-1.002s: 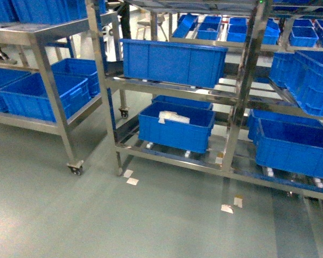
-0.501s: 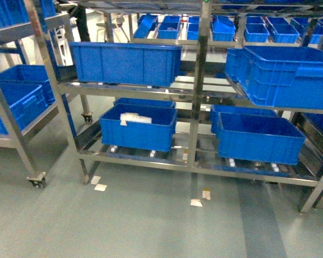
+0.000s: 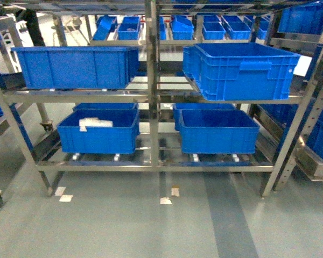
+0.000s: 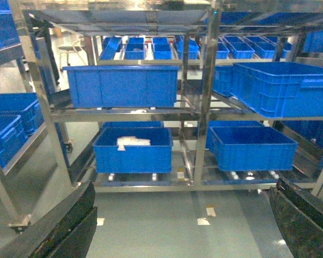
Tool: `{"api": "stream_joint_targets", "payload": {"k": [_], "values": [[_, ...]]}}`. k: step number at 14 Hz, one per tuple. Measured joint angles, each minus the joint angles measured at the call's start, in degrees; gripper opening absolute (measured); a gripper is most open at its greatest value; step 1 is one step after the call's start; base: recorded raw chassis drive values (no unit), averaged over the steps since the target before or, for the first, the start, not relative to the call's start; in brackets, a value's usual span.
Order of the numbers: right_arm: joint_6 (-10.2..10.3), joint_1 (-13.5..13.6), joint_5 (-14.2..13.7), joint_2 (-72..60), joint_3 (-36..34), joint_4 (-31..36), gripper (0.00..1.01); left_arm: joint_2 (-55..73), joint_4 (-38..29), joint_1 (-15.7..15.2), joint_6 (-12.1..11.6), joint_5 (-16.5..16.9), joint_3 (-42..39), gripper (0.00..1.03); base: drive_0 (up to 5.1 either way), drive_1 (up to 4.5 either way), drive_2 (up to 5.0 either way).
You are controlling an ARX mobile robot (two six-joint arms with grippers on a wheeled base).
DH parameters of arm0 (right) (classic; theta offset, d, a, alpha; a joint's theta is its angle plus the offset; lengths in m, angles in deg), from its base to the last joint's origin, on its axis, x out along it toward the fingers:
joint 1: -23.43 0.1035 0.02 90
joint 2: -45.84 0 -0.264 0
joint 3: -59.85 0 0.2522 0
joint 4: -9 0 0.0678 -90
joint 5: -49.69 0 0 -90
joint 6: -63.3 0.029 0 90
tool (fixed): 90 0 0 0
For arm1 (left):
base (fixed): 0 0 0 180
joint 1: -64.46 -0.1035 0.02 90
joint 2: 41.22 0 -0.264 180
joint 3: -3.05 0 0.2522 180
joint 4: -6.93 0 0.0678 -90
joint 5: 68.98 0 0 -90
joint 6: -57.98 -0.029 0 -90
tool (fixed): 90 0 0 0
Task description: Pick red block from blue box to shelf
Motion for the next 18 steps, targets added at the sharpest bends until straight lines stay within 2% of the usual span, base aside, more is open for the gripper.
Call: {"api": "stream_joint_targets", "payload": {"k": [3, 7, 18], "values": [[0.0, 0.0, 0.0, 0.0, 0.0, 0.0, 0.28, 0.0, 0.0, 0.1, 0.0, 0.0, 0.0, 0.98, -0.2, -0.24, -0.2], [0.0, 0.0, 0.0, 0.0, 0.0, -0.1, 0.28, 0.0, 0.0, 0.1, 0.0, 0.0, 0.0, 0.98, 2.8, 2.04, -5.1], [0.0, 0.0, 0.0, 0.0, 0.0, 0.1, 0.28, 0.0, 0.0, 0.0, 0.0, 0.0, 0.0, 0.98, 0.1, 4.24, -4.0]]}}
